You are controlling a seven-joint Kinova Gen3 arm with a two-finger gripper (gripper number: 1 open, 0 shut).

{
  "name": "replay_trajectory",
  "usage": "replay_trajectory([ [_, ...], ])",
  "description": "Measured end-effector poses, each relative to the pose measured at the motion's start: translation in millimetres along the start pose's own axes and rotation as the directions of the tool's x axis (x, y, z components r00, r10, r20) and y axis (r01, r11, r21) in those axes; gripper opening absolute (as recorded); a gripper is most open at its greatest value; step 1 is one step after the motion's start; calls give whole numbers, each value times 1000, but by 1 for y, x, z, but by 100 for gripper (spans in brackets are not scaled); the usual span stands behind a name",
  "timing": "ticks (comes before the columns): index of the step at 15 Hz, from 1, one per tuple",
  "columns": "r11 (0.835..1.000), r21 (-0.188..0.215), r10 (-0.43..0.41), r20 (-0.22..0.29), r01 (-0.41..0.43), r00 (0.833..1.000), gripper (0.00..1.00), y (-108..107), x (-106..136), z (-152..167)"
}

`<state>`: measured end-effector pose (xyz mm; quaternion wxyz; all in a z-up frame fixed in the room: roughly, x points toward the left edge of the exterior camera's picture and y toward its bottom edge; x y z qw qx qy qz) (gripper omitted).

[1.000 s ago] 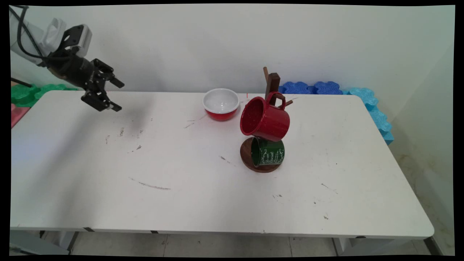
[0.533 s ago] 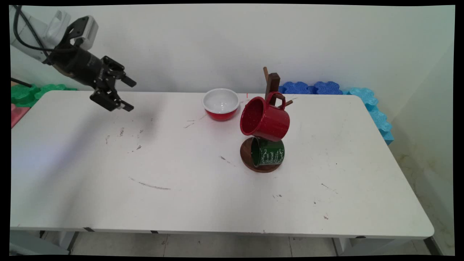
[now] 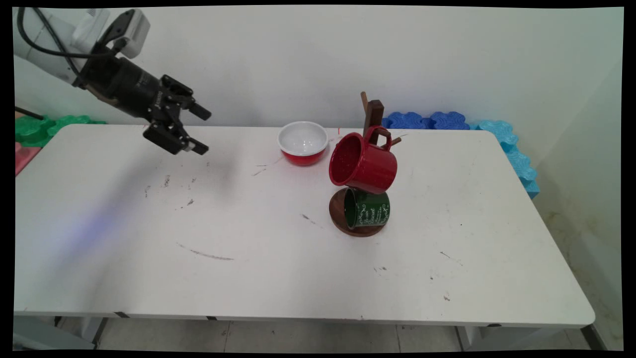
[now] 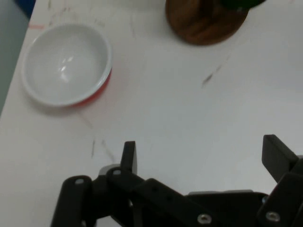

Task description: Pick up the red mug from the rack

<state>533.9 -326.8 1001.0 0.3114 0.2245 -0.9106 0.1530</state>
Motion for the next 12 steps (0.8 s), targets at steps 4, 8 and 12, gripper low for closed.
replay_trajectory([
  [4,1000,-21,-22,-46,22,999,100,16,17,8],
  [8,998,-45,-52,-87,48,995,100,30,36,16],
  [12,993,-74,-100,-124,92,987,100,43,55,26],
])
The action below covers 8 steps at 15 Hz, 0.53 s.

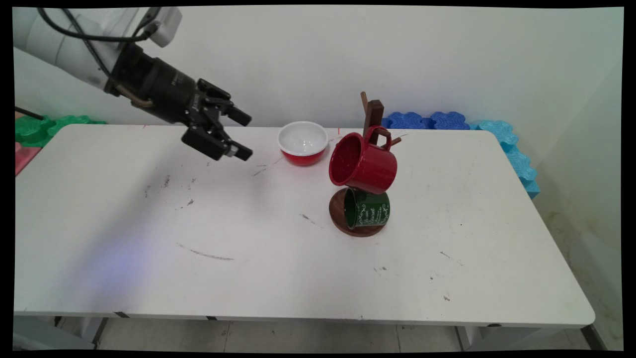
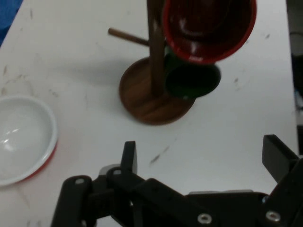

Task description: Pick up the red mug from the rack

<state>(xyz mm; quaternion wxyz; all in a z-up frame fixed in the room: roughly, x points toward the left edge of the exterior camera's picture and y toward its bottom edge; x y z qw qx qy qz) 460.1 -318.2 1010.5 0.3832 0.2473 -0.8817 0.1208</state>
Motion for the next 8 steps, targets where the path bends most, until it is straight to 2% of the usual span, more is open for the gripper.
replay_trajectory([
  [8,996,-26,-92,-44,91,995,100,20,15,20],
])
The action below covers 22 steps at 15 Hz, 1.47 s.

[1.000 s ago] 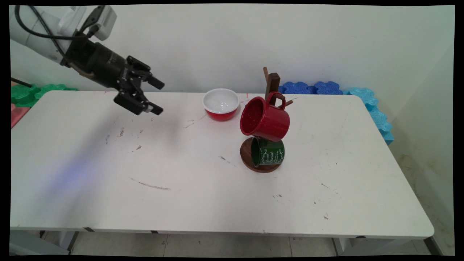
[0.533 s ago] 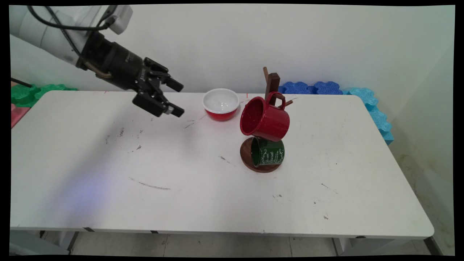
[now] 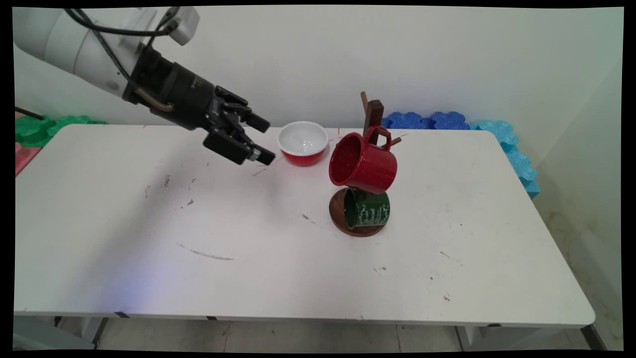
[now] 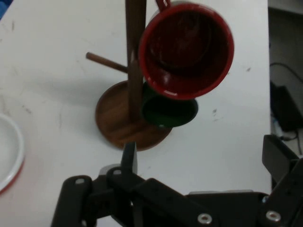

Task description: Pick up the red mug from the rack

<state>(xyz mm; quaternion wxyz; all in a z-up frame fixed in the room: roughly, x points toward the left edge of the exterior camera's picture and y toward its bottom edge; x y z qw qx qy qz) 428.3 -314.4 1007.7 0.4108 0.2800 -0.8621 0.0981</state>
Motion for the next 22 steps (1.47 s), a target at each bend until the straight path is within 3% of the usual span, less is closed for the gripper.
replay_trajectory([
  [13,980,-59,-194,-68,190,979,100,35,16,37],
  [22,959,-69,-281,-94,275,955,100,44,26,61],
])
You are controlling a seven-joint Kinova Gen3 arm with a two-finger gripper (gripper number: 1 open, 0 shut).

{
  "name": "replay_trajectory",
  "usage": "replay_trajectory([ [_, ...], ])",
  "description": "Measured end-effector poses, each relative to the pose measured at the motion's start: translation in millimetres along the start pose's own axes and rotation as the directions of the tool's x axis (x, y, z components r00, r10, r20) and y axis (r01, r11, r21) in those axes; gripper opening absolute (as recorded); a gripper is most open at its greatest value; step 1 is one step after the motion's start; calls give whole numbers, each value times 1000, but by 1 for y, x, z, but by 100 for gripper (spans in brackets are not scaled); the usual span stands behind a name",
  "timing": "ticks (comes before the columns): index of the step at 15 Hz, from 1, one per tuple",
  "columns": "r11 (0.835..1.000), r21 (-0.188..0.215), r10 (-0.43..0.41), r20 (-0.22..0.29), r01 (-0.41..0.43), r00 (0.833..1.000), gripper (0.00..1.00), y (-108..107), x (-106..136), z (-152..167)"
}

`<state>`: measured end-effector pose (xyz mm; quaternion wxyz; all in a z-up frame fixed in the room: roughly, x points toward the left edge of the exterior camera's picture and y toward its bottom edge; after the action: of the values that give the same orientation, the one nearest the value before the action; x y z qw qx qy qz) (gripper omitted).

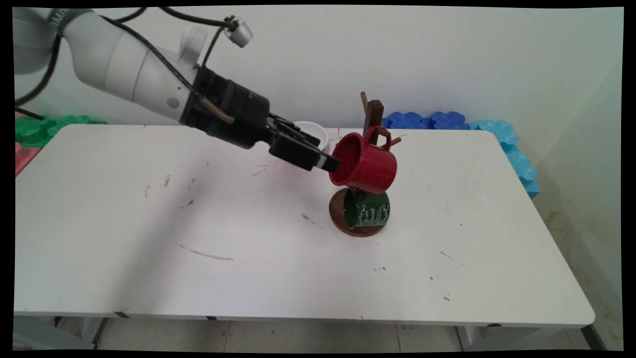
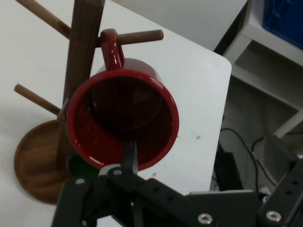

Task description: Pick up the red mug from the rack

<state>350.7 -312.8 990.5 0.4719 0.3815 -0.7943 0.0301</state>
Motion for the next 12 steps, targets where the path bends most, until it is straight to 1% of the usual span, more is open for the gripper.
replay_trajectory([
  [6,998,1,-68,-17,68,998,100,4,1,21],
  [12,994,-1,-113,-29,113,993,100,7,-1,36],
])
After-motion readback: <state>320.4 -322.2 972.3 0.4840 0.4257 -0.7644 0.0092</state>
